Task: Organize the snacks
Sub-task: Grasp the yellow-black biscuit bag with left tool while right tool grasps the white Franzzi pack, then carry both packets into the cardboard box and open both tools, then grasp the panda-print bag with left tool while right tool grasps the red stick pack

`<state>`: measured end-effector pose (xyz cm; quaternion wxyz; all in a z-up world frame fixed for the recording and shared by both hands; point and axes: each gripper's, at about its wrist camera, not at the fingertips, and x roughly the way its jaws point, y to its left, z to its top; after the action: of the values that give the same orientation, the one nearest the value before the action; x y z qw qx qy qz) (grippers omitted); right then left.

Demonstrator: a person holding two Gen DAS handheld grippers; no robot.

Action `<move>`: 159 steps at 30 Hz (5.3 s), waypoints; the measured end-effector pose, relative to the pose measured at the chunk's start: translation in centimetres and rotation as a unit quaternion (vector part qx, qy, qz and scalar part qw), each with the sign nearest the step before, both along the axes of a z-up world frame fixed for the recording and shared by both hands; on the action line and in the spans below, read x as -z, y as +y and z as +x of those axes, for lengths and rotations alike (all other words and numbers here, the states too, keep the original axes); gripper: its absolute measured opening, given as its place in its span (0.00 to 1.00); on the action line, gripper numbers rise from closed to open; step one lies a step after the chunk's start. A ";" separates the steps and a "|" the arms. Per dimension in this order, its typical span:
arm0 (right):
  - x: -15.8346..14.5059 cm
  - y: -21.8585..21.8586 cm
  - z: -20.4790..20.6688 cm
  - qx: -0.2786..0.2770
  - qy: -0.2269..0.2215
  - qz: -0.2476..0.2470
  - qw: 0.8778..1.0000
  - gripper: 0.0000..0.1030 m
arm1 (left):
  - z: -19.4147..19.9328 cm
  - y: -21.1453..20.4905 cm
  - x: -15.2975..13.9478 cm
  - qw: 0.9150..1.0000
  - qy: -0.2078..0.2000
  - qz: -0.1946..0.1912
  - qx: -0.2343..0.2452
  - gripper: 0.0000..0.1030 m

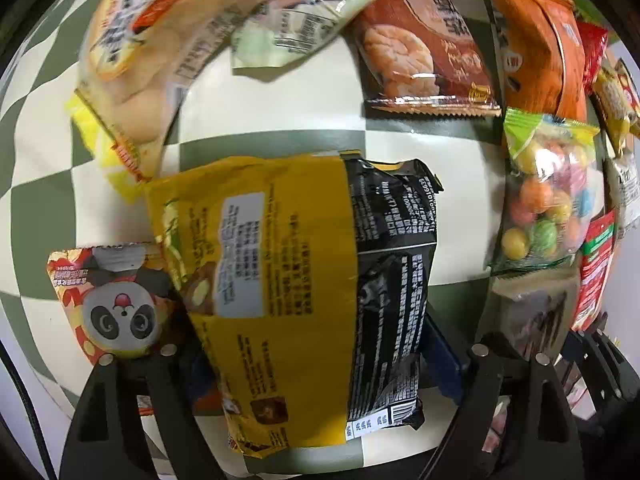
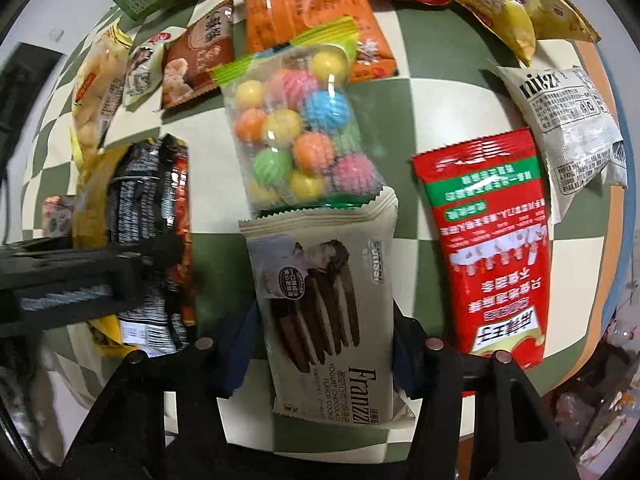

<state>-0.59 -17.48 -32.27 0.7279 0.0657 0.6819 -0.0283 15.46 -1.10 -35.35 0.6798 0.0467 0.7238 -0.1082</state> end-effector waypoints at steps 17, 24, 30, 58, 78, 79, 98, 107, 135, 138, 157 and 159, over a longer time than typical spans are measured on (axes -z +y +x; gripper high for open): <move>-2.1 5.1 -0.1 -0.004 0.018 0.033 0.999 0.56 | -6.6 -0.7 -5.5 0.998 -0.062 -0.015 -0.017 0.79; -11.3 4.5 2.1 -0.008 -0.037 0.079 0.996 0.56 | -6.6 -2.6 -14.9 0.992 -0.099 -0.076 -0.018 0.79; -18.5 -2.0 12.0 -0.010 -0.108 0.107 0.988 0.56 | 2.1 -5.3 -23.6 0.981 -0.152 -0.122 -0.016 0.79; -6.3 -10.8 43.3 -0.036 -0.009 0.073 0.997 0.96 | 30.6 -13.0 -13.7 0.999 -0.011 -0.050 -0.009 0.88; -12.3 -10.4 36.0 -0.030 -0.024 0.002 0.999 0.96 | 23.0 -8.8 -20.2 0.990 -0.128 -0.034 -0.041 0.91; -13.1 -10.4 35.3 -0.032 -0.037 -0.005 0.999 0.96 | 22.1 -8.7 -21.1 0.989 -0.142 -0.033 -0.040 0.91; -23.9 -6.6 26.6 -0.042 -0.185 -0.054 0.980 0.96 | 12.4 -5.8 -29.6 0.957 -0.285 -0.045 -0.042 0.91; -27.9 -5.8 21.1 -0.026 -0.232 -0.025 0.972 0.96 | 7.1 -3.7 -32.6 0.942 -0.324 -0.062 -0.059 0.91; -2.3 -10.5 2.6 0.070 0.037 -0.015 0.997 0.90 | -5.0 7.3 -6.7 0.990 -0.066 0.089 -0.090 0.91; -1.1 -10.4 2.3 0.062 0.040 -0.014 0.997 0.79 | -4.6 6.4 -5.7 0.992 -0.059 0.084 -0.078 0.91; -0.8 -7.0 1.5 0.022 0.051 0.007 0.998 0.69 | -7.1 0.7 -0.1 0.997 0.005 0.033 -0.069 0.56; -0.1 -6.1 0.8 0.013 0.053 -0.005 0.999 0.69 | -7.3 0.6 0.2 0.997 0.003 0.035 -0.070 0.56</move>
<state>0.25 -23.54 -32.15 0.6910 0.0693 0.7181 -0.0451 8.20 -0.55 -35.50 0.6816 0.0195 0.7306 -0.0355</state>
